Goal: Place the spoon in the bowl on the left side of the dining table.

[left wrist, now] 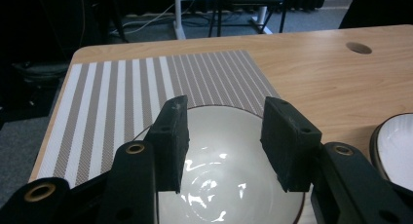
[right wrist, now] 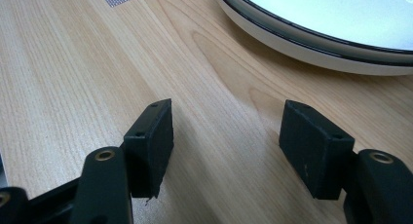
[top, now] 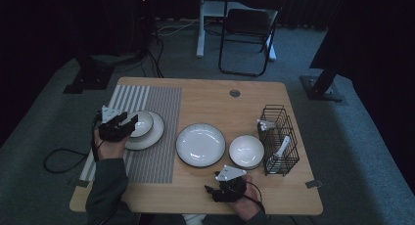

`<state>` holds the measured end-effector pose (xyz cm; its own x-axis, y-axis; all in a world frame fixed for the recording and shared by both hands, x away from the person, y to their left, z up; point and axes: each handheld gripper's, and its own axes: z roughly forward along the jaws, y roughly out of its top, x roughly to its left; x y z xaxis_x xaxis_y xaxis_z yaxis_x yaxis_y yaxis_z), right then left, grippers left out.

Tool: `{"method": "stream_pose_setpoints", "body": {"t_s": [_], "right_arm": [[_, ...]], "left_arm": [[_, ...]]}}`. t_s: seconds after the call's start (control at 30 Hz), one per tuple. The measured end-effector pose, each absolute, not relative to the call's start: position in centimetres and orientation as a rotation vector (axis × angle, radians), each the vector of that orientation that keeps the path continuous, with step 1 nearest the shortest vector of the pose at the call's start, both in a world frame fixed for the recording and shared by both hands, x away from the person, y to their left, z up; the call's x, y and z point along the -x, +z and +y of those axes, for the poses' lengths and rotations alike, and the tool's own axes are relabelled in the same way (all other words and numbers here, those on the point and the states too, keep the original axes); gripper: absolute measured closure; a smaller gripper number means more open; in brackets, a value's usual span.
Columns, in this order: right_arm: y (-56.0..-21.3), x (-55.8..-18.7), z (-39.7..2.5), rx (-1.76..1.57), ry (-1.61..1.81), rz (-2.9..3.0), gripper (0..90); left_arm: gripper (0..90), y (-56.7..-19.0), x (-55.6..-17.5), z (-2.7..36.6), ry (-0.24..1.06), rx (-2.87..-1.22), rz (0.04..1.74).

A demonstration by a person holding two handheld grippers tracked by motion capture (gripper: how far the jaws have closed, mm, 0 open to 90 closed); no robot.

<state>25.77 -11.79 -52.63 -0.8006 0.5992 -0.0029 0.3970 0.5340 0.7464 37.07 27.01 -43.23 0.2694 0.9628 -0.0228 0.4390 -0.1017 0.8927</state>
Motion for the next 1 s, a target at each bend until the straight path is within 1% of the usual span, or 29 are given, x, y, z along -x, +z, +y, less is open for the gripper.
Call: {"method": "stream_pose_setpoints", "body": {"t_s": [0.63,1.0], "right_arm": [[-52.4,-25.6,-11.5,-0.785,1.121,2.558,37.9],[-51.3,-25.7,-11.5,-0.744,1.098,2.58,37.7]], "left_arm": [[53.2,-42.8,-36.8,25.0,0.769,-1.748,1.231],[53.2,-42.1,-36.3,25.2,0.777,-1.735,1.218]]}}
